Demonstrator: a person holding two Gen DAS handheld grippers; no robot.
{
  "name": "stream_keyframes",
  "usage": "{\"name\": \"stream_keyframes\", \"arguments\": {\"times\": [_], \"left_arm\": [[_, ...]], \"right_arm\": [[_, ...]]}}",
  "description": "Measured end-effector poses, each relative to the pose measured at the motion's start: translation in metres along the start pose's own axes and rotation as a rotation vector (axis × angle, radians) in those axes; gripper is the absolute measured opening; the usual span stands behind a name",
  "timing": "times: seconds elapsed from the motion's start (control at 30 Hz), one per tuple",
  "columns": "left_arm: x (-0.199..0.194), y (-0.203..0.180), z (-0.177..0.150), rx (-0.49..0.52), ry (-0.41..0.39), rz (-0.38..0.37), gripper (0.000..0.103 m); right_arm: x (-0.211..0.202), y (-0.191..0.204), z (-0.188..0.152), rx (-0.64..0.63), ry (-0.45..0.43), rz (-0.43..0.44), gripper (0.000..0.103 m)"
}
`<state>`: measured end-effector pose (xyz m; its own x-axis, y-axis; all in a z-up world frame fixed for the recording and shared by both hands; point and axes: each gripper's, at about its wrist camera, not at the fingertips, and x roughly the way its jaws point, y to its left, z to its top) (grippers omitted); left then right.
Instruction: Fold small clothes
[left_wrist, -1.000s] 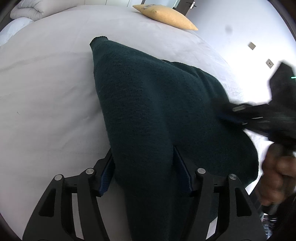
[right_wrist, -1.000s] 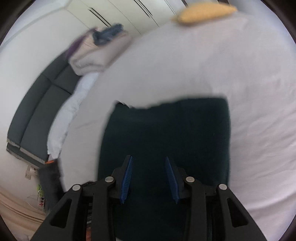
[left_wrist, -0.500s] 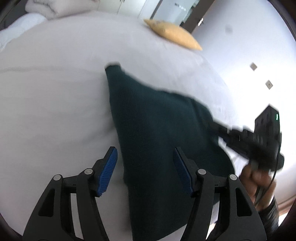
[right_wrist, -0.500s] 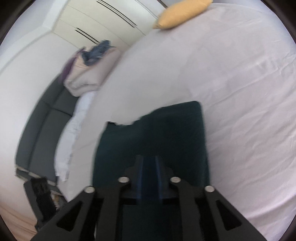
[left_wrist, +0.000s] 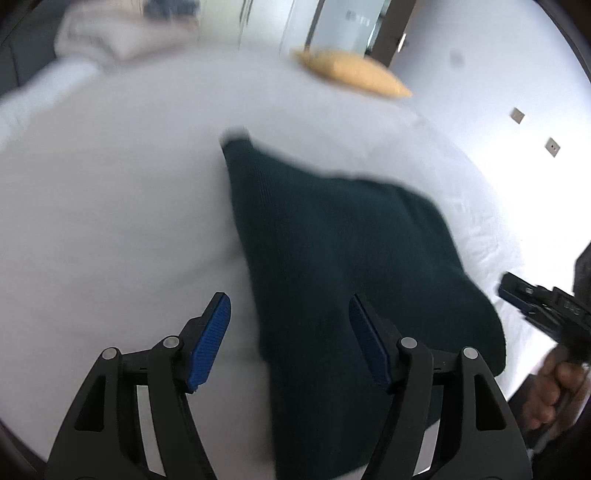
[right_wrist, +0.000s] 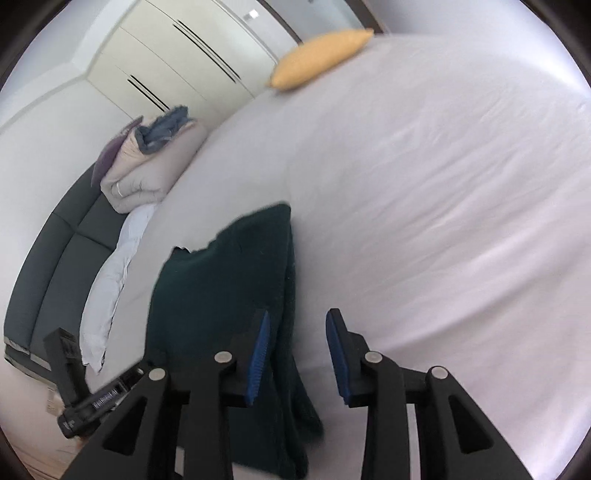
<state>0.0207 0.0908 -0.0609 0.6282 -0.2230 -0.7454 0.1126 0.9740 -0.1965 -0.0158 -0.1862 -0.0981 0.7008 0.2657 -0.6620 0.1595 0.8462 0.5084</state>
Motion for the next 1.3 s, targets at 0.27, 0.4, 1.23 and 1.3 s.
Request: {"name": "stream_keyframes", "arguments": {"times": [0.27,0.4,1.23,1.3], "left_arm": [[-0.145,-0.059,-0.043,0.214,-0.507,0.085,0.103],[-0.186,-0.072,-0.06,0.262,-0.544,0.067,0.103],[-0.093,-0.009,-0.076,0.01,-0.12,0.209,0.103],[-0.092,-0.008,-0.075,0.008,-0.114,0.205,0.103]], "right_arm": [[-0.086,0.076,-0.029,-0.294,-0.341,-0.087,0.091],[-0.112,0.107,-0.044,-0.399,-0.462,-0.09,0.103],[-0.115,0.117,-0.098,-0.435,-0.319,-0.322,0.103],[-0.111,0.118,-0.101,-0.436,-0.301,-0.321,0.103]]}}
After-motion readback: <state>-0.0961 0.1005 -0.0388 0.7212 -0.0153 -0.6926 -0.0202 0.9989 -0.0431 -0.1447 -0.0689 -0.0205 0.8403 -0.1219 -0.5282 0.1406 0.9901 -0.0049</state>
